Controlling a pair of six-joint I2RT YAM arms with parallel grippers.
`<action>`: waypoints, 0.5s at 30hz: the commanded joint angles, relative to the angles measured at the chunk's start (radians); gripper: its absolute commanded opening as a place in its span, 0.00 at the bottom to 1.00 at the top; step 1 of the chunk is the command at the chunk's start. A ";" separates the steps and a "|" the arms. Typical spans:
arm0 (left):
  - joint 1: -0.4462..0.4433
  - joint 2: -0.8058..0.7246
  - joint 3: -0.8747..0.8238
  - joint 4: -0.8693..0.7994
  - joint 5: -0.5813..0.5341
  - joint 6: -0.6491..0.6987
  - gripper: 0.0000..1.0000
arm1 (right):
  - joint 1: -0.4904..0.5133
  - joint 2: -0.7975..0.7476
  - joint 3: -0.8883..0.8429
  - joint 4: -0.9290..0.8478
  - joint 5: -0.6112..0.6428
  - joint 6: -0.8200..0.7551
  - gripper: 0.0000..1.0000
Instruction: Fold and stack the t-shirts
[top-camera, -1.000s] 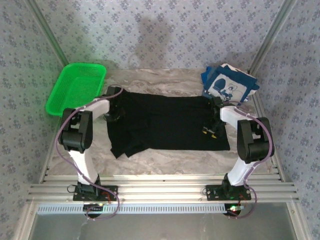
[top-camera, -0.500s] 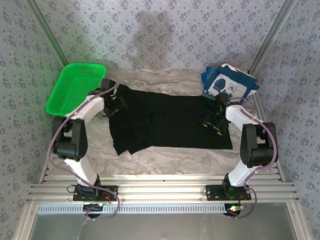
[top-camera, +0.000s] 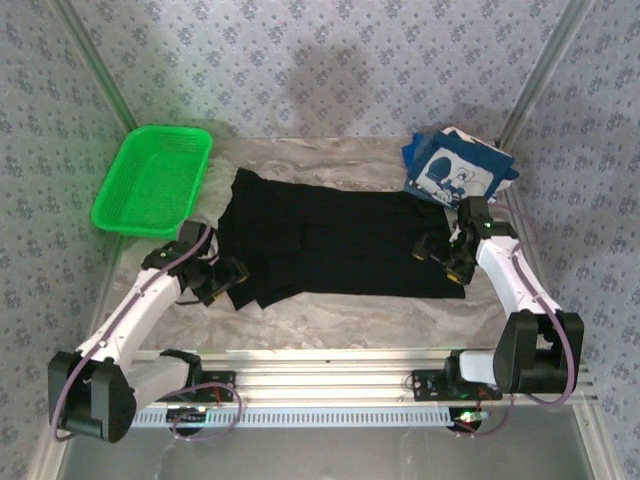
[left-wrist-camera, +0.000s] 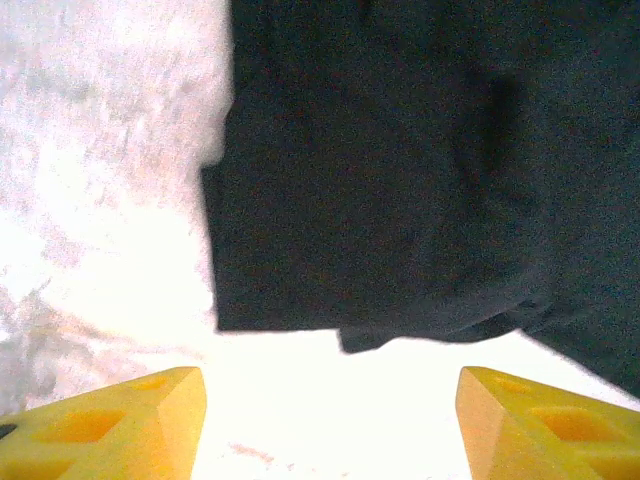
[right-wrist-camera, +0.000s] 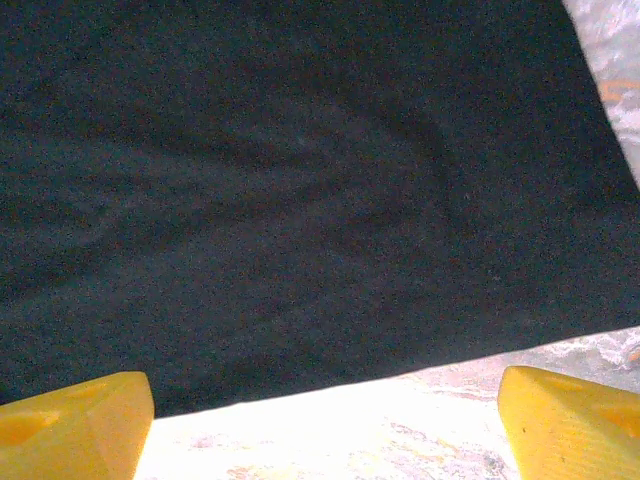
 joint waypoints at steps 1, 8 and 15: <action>-0.049 0.011 -0.018 0.007 0.000 -0.048 0.65 | 0.045 0.015 -0.027 0.015 -0.025 -0.008 0.91; -0.152 0.170 -0.019 0.066 -0.079 -0.016 0.62 | 0.094 0.016 -0.046 0.048 -0.060 -0.006 0.91; -0.241 0.240 -0.009 0.091 -0.227 -0.019 0.61 | 0.160 -0.065 -0.061 0.121 -0.132 -0.030 0.96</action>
